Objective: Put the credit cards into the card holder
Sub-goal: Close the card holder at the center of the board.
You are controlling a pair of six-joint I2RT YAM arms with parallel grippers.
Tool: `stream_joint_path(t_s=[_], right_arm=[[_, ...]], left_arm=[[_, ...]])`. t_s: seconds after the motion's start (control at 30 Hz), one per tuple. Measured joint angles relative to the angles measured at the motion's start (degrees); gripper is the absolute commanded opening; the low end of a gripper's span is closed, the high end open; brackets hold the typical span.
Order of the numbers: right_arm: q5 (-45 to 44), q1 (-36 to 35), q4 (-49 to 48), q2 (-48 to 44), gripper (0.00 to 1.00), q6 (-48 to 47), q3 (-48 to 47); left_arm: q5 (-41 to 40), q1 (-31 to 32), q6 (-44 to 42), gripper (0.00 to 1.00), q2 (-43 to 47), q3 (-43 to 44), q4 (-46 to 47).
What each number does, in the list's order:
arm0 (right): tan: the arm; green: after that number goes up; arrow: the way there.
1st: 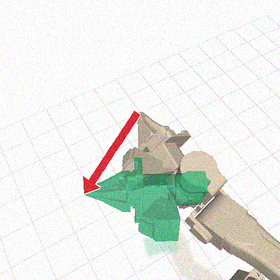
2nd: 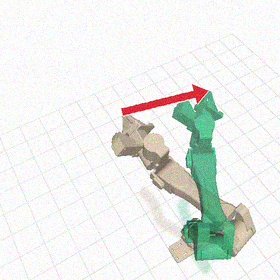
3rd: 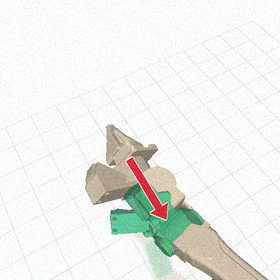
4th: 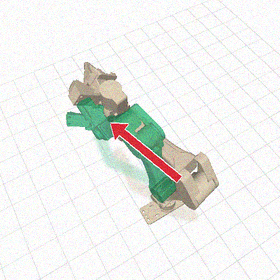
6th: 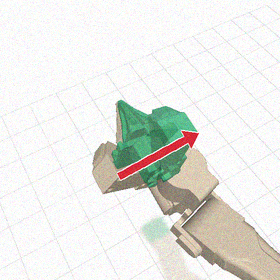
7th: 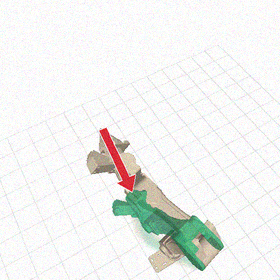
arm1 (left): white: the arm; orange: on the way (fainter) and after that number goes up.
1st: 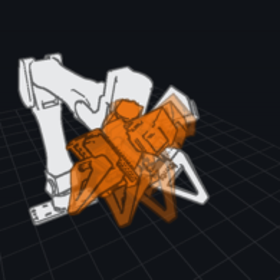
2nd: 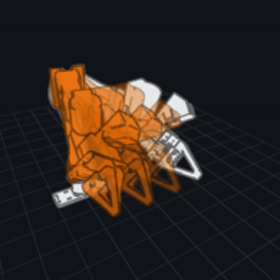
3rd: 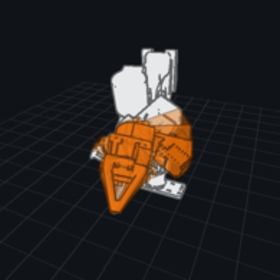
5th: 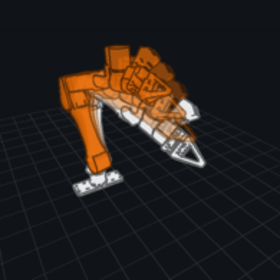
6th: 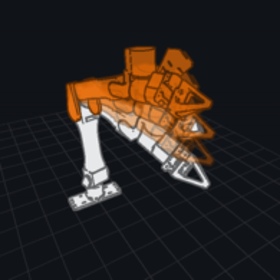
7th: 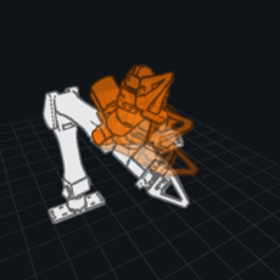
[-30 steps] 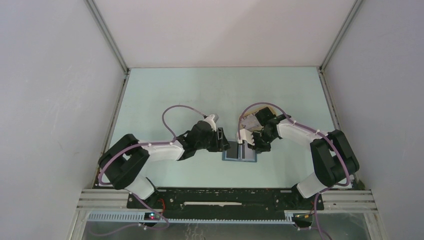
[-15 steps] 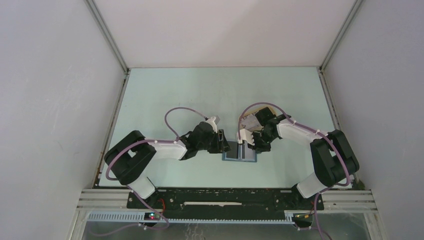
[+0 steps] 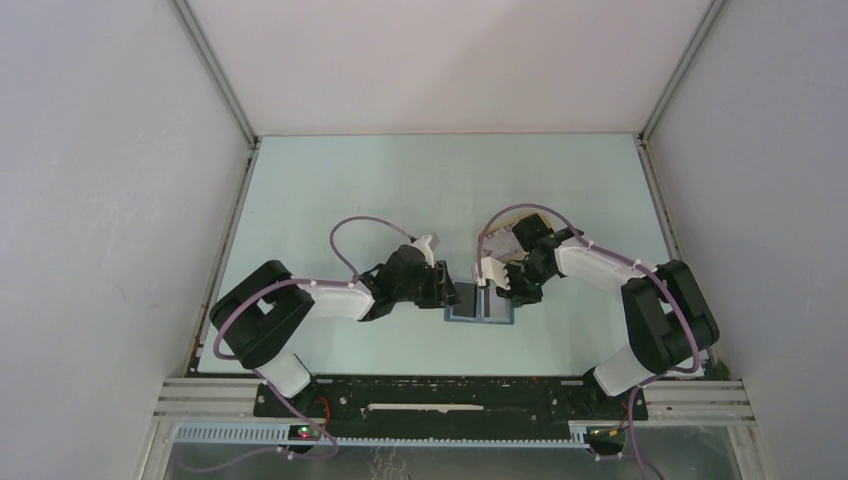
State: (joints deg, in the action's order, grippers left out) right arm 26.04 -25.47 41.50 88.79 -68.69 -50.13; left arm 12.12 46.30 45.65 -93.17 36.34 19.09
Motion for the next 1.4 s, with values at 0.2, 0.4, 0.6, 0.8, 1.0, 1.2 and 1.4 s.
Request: stream_joint_path(t_s=[0.2,0.4,0.6,0.8,1.0,1.2,1.4], right_arm=[[1.8,1.5,0.9,-2.9,0.22,0.0,0.0],[4.7,3.9,1.6,-6.5,0.23,0.0,0.0],[7.6,4.7,2.3,-8.4,0.20,0.0,0.0],[6.7,2.7,2.5,-4.9,0.06,1.0,-0.7],[2.9,1.7,2.3,2.3,0.05,2.8,-2.2],[0.5,1.0,2.1,4.0,0.05,3.8,-2.2],[0.0,0.7,2.1,4.1,0.04,4.3,-2.3]], left_arm=[[-3.5,-0.1,-1.0,0.56,7.8,-3.5,-1.4],[-7.3,-1.0,-2.8,0.71,16.5,-6.4,-0.9],[-8.8,-1.8,-2.9,0.80,19.6,-10.8,2.9],[-7.3,-3.4,0.6,0.76,13.5,-11.1,8.2],[-5.4,-3.6,5.0,0.76,5.6,-10.6,11.3],[-3.4,-3.7,7.5,0.75,1.1,-7.1,12.2],[-3.0,-3.7,8.4,0.75,-1.7,-4.3,12.4]])
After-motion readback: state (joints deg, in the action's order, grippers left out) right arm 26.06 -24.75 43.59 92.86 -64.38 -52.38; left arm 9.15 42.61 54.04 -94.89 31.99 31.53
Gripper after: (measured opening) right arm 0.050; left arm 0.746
